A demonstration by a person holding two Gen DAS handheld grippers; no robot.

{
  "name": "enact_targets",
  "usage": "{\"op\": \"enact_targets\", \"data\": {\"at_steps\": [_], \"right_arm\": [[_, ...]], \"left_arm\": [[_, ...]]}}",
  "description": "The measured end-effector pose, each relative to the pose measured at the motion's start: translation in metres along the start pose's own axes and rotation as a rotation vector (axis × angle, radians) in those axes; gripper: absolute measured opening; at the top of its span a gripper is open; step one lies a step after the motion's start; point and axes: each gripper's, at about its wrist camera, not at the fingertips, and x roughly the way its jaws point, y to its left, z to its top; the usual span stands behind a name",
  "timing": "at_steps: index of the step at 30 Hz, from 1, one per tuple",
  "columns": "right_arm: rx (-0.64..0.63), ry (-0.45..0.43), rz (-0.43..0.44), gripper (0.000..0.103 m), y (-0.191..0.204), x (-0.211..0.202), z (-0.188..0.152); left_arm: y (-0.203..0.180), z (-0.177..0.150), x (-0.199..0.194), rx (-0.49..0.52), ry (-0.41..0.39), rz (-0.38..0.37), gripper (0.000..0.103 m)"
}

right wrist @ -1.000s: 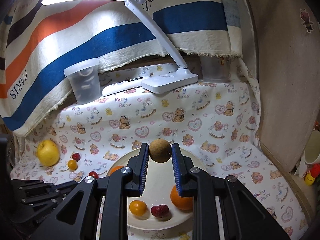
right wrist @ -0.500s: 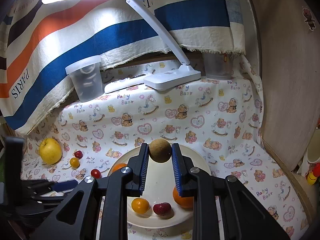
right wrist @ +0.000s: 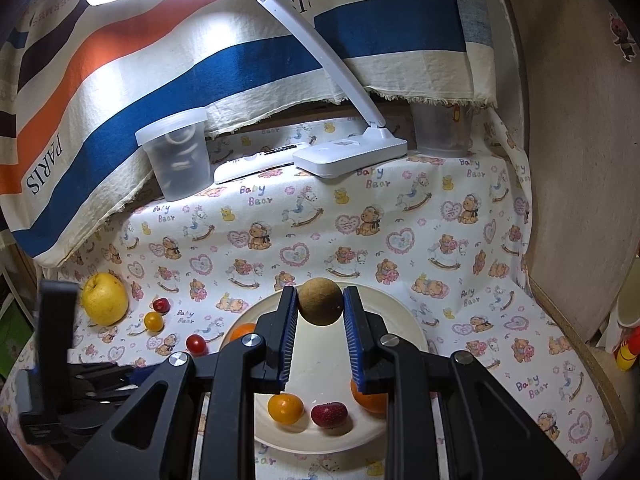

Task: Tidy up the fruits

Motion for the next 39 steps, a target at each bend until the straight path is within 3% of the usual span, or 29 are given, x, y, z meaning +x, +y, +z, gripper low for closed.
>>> {"op": "enact_targets", "data": {"at_steps": [7, 18, 25, 39], "right_arm": [[-0.005, 0.005, -0.003, 0.024, 0.001, -0.002, 0.0], [-0.028, 0.205, -0.05, 0.024, -0.004, 0.029, -0.008], [0.004, 0.328, -0.084, 0.024, -0.017, 0.048, -0.015], [-0.006, 0.378, -0.027, 0.024, -0.013, 0.052, -0.018]], "left_arm": [[-0.02, 0.012, -0.029, 0.034, -0.056, -0.034, 0.023], [-0.038, 0.006, 0.002, 0.039, 0.027, -0.067, 0.023], [-0.04, 0.005, 0.013, 0.032, 0.034, -0.071, 0.023], [-0.04, 0.009, 0.018, 0.028, 0.039, -0.083, 0.023]]}}
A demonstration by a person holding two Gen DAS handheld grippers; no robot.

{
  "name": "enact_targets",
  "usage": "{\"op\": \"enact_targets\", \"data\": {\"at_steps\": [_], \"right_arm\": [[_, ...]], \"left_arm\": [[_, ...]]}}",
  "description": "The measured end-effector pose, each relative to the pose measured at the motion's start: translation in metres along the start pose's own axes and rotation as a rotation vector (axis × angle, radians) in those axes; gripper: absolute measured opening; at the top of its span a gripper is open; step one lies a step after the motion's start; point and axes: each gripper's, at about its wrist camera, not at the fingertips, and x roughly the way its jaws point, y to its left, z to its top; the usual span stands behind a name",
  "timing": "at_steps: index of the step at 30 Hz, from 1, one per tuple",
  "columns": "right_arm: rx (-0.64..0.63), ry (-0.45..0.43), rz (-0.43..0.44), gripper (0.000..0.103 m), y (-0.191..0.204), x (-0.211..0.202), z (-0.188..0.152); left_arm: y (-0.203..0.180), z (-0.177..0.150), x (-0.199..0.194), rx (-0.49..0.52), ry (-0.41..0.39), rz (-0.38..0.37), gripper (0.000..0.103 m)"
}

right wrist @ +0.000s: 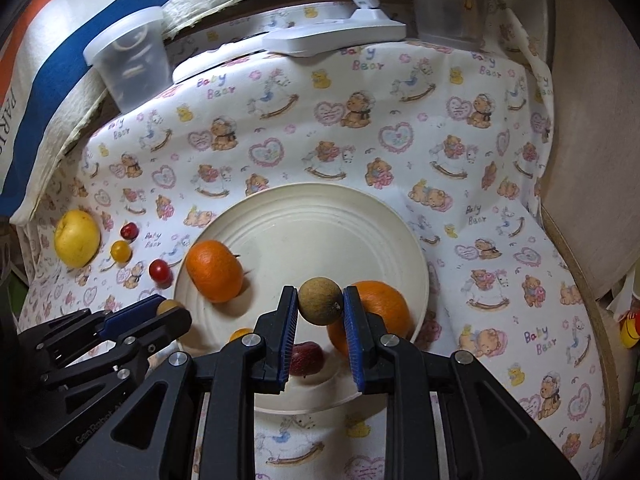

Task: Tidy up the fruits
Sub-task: 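Carry both brown fruits onto the plate and open both grippers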

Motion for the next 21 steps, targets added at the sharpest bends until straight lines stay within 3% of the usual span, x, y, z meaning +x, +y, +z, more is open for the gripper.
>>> {"op": "enact_targets", "data": {"at_steps": [3, 8, 12, 14, 16, 21], "right_arm": [[-0.005, 0.004, 0.005, 0.024, 0.001, 0.0, 0.0], [0.0, 0.015, 0.027, 0.024, 0.0, 0.001, 0.0], [-0.033, 0.033, 0.054, 0.024, 0.009, 0.003, -0.004], [-0.067, 0.041, 0.054, 0.024, 0.018, 0.006, -0.008], [-0.089, 0.048, 0.049, 0.024, 0.024, 0.009, -0.011], [-0.093, 0.05, 0.04, 0.024, 0.025, 0.014, -0.013]], "left_arm": [[0.0, -0.001, -0.002, 0.011, -0.006, 0.013, 0.024], [0.003, -0.002, -0.009, 0.01, -0.028, 0.044, 0.042], [0.009, -0.003, -0.022, 0.014, -0.071, 0.059, 0.051], [0.011, -0.004, -0.029, 0.023, -0.109, 0.081, 0.071], [0.015, -0.006, -0.038, 0.014, -0.162, 0.104, 0.084], [0.023, -0.011, -0.047, -0.004, -0.232, 0.096, 0.093]]}}
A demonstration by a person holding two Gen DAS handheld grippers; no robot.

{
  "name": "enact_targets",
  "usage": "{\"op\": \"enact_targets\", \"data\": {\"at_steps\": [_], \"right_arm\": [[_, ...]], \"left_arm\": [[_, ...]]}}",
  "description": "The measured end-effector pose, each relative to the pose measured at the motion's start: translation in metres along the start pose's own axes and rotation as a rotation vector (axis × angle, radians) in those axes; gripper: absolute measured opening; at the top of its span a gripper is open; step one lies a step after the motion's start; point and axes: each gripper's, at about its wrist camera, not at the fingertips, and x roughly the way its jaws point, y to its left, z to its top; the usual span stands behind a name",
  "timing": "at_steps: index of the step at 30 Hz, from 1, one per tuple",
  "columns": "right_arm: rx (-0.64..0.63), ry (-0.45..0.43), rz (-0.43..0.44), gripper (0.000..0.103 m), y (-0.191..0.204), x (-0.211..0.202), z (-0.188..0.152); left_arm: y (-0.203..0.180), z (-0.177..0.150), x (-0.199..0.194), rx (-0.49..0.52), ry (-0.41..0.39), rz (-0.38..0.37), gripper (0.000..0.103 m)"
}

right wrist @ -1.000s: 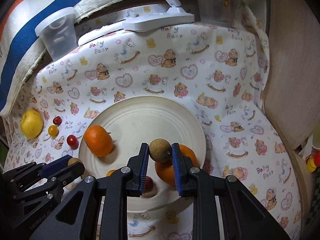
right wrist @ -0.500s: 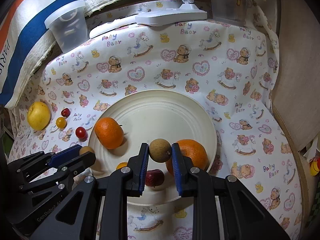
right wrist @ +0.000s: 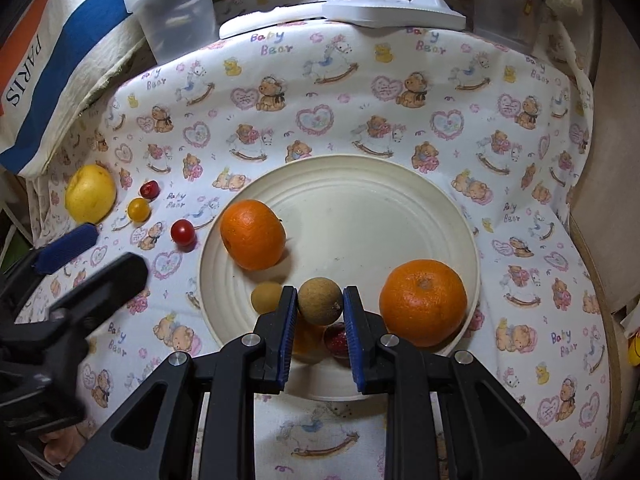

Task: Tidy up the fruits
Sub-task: 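Carry both brown fruits onto the plate and open both grippers, then move both open grippers back toward the remaining fruits on the cloth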

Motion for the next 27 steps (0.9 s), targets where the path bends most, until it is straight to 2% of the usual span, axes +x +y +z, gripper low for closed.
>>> {"op": "enact_targets", "data": {"at_steps": [2, 9, 19, 23, 27], "right_arm": [[0.003, -0.004, -0.007, 0.024, -0.001, 0.001, 0.001], [0.008, -0.016, -0.02, 0.024, -0.003, 0.002, 0.001], [0.037, -0.031, -0.059, 0.025, -0.009, 0.006, 0.002], [0.054, -0.042, -0.043, 0.03, -0.011, 0.005, 0.002], [0.068, -0.068, -0.027, 0.041, -0.01, 0.002, 0.002]], "left_arm": [[0.001, -0.001, 0.001, 0.002, -0.003, 0.012, 0.1], [0.004, -0.007, 0.002, 0.022, -0.018, 0.041, 0.101], [0.017, -0.008, -0.006, -0.036, -0.059, 0.067, 0.102], [0.025, -0.007, -0.013, -0.086, -0.093, 0.078, 0.102], [0.03, -0.005, -0.021, -0.102, -0.131, 0.092, 0.102]]}}
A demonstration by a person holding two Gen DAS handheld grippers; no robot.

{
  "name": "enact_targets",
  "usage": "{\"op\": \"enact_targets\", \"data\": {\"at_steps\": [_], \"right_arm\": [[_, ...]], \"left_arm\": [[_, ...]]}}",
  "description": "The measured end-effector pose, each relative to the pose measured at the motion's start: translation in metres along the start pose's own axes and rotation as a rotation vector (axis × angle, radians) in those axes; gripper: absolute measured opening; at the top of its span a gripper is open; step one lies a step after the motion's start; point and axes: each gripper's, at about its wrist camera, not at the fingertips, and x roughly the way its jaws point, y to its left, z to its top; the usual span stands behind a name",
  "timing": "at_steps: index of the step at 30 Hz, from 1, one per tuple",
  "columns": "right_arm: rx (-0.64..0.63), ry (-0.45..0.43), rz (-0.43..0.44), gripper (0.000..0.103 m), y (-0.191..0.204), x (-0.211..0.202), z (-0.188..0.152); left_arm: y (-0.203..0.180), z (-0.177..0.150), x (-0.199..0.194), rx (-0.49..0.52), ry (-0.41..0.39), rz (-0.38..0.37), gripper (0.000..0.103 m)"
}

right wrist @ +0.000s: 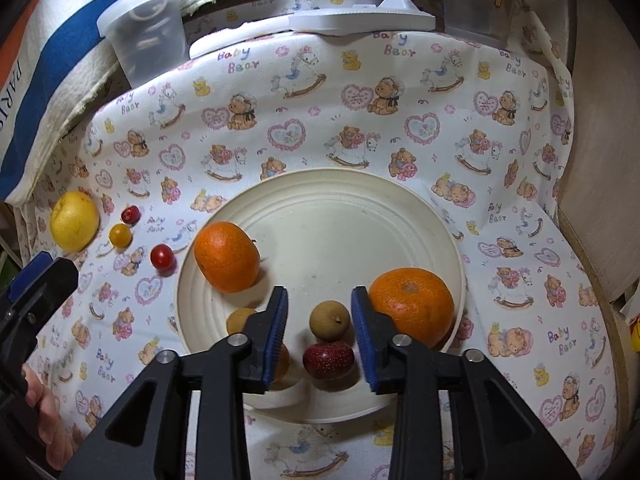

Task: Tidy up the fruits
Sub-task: 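Move both open grippers back toward the remaining fruits on the cloth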

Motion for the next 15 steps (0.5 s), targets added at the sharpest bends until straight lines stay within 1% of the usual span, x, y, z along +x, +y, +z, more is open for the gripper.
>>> {"op": "enact_targets", "data": {"at_steps": [1, 3, 4, 6, 10, 14, 15], "right_arm": [[-0.005, -0.012, 0.003, 0.044, 0.001, -0.002, 0.0], [-0.016, -0.035, -0.002, 0.054, 0.004, -0.006, 0.0], [-0.024, -0.05, -0.009, 0.056, 0.006, -0.008, 0.0], [-0.04, -0.085, -0.035, 0.067, 0.009, -0.013, 0.0], [-0.036, -0.163, -0.075, 0.069, 0.008, -0.025, 0.003], [-0.015, -0.2, -0.062, 0.077, 0.005, -0.031, 0.005], [-0.012, -0.211, -0.076, 0.082, 0.005, -0.033, 0.005]], "left_arm": [[0.0, 0.001, -0.002, 0.009, -0.008, 0.007, 0.102], [-0.002, 0.002, -0.005, 0.029, -0.017, 0.011, 0.102], [-0.002, 0.003, -0.006, 0.035, -0.024, 0.016, 0.102], [-0.004, 0.004, -0.01, 0.048, -0.032, 0.027, 0.102], [-0.005, 0.007, -0.016, 0.067, -0.046, 0.037, 0.102], [0.0, 0.011, -0.026, 0.046, -0.083, 0.017, 0.102], [0.002, 0.012, -0.029, 0.037, -0.1, 0.014, 0.102]]}}
